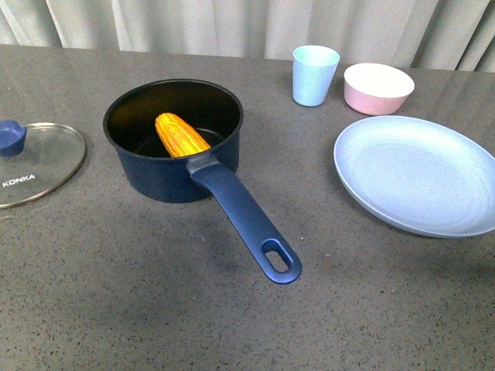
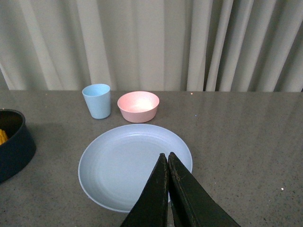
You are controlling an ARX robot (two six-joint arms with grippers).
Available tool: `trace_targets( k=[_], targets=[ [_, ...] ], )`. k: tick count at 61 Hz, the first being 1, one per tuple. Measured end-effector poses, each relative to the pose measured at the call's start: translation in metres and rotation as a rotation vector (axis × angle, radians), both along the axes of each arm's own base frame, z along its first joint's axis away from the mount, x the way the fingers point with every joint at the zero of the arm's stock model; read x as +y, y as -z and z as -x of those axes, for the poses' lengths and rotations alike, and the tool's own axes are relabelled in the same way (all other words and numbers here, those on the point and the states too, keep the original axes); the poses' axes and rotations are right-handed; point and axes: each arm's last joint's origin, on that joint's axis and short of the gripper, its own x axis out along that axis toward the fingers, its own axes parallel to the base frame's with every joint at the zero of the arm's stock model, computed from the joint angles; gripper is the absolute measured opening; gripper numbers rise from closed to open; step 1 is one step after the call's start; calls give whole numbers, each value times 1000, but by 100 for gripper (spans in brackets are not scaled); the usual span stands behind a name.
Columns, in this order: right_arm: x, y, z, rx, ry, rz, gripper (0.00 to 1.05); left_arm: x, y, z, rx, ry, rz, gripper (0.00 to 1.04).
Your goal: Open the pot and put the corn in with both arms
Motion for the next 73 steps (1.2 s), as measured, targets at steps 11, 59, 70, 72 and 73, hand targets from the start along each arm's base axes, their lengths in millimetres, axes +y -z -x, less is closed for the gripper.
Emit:
trace_targets(
  k=[11, 59, 70, 72, 73],
  targets=[
    [0, 0, 3, 0, 0, 0, 2, 0, 0, 0, 0, 0, 0, 96],
    [0, 3, 16, 6, 0, 0, 44, 0, 0, 0, 0, 0, 0, 96],
    [0, 3, 16, 6, 0, 0, 77, 0, 0, 0, 0, 0, 0, 96],
    [0, 3, 16, 6, 0, 0, 83, 0, 0, 0, 0, 0, 0, 96],
    [0, 3, 16, 5, 0, 0, 86, 0, 0, 0, 0, 0, 0, 96]
  ],
)
